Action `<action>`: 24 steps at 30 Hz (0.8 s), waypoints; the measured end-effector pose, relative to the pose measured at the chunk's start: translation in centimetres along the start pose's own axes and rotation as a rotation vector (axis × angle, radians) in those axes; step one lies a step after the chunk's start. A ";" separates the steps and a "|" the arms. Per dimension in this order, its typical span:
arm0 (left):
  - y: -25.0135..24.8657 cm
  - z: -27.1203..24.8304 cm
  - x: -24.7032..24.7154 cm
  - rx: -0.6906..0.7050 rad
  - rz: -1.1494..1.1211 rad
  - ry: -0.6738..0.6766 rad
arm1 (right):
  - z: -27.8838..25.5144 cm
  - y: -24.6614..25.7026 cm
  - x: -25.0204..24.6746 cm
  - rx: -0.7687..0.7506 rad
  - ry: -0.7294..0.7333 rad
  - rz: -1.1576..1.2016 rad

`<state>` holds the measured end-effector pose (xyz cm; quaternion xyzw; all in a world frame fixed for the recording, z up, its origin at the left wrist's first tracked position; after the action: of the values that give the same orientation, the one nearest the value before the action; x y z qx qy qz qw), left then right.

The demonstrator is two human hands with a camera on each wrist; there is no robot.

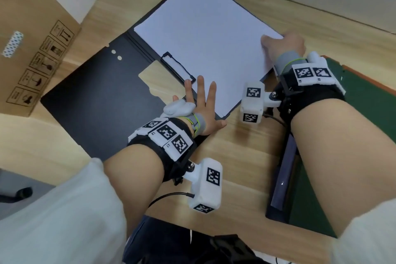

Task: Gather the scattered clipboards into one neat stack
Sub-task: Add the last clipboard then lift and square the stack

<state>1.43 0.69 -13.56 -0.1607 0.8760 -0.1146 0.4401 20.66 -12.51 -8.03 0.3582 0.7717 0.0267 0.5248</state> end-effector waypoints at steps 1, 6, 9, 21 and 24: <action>0.1 0.0 0.0 -0.012 -0.006 -0.019 | -0.5 0.7 -0.4 -0.038 -0.001 0.096; -2.2 -0.6 -2.0 -0.051 -0.210 -0.013 | -4.7 2.3 -6.2 -0.276 -0.100 0.253; -4.5 -1.0 -6.2 -0.085 -0.651 -0.165 | -7.5 3.0 -9.3 -0.439 -0.077 0.333; -2.7 -7.6 -15.9 0.039 -1.632 -0.411 | -18.6 4.1 -5.8 -0.702 0.587 0.359; -1.5 -8.8 -15.3 0.055 -1.703 -0.438 | -18.3 4.1 -3.4 -0.609 0.656 0.366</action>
<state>3.15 5.73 3.38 -0.7671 0.3515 -0.3916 0.3669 8.24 -5.36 4.61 0.2907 0.7778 0.4551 0.3214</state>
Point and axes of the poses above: each hand's wrist, its own z-axis towards the middle knuckle, its own x-axis out of the palm, y = z × x, the point moved 6 cm from there along z, towards the middle knuckle, and after that the axes turned 10 degrees about x, right-handed, at the moved point
